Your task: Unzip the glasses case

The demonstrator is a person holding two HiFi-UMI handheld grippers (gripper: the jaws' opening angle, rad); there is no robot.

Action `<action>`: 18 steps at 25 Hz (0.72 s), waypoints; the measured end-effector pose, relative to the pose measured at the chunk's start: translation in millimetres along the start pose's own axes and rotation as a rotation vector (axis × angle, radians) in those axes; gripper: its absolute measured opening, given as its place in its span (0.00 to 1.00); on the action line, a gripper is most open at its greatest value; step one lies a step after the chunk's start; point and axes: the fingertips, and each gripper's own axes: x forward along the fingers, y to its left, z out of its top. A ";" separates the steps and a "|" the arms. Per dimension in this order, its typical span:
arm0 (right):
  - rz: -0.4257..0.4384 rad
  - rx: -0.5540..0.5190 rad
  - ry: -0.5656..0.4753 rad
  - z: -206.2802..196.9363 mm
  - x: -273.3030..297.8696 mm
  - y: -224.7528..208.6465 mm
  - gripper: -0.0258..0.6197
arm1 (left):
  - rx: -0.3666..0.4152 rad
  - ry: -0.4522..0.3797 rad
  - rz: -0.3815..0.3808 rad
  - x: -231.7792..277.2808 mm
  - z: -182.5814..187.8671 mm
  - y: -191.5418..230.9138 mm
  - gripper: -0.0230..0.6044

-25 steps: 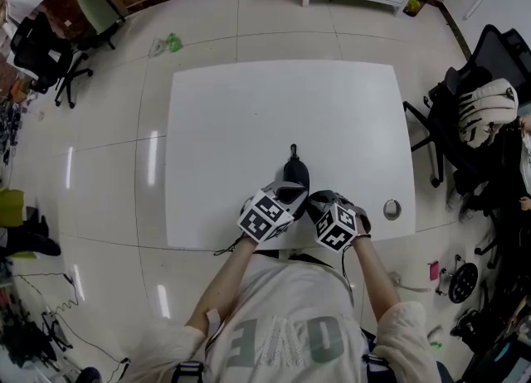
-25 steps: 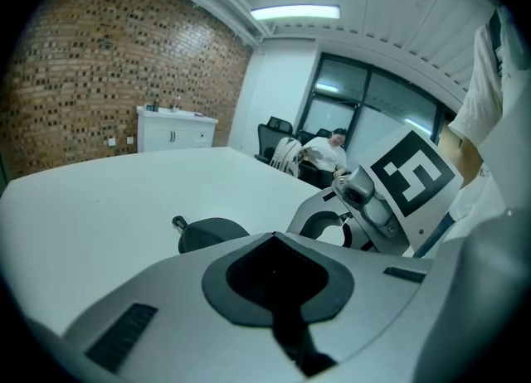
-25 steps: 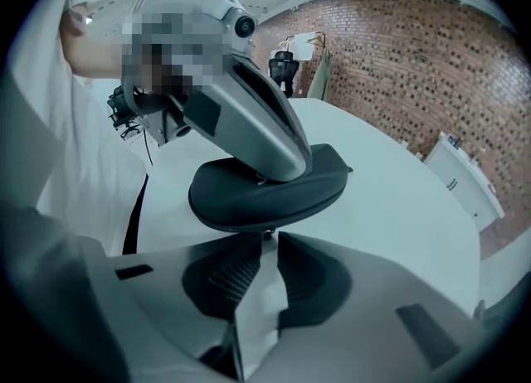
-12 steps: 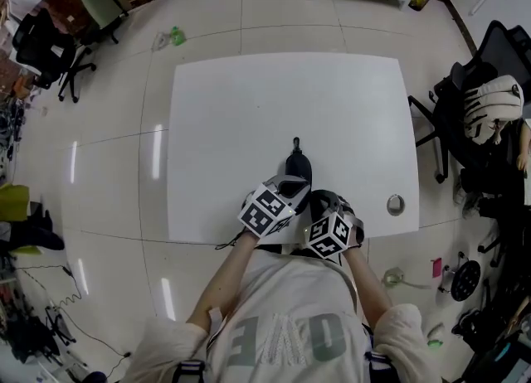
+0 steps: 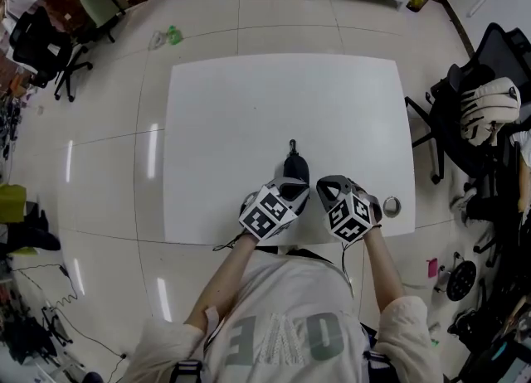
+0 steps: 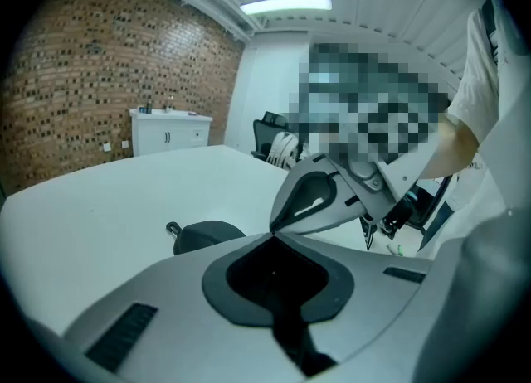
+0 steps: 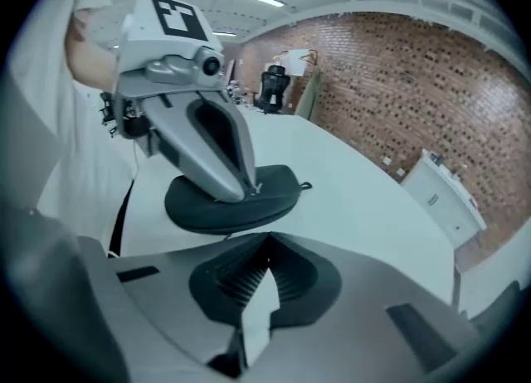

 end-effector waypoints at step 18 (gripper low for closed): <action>0.063 0.136 0.067 -11.8 19.1 43.7 0.08 | -0.025 -0.016 -0.026 0.4 1.9 1.1 0.04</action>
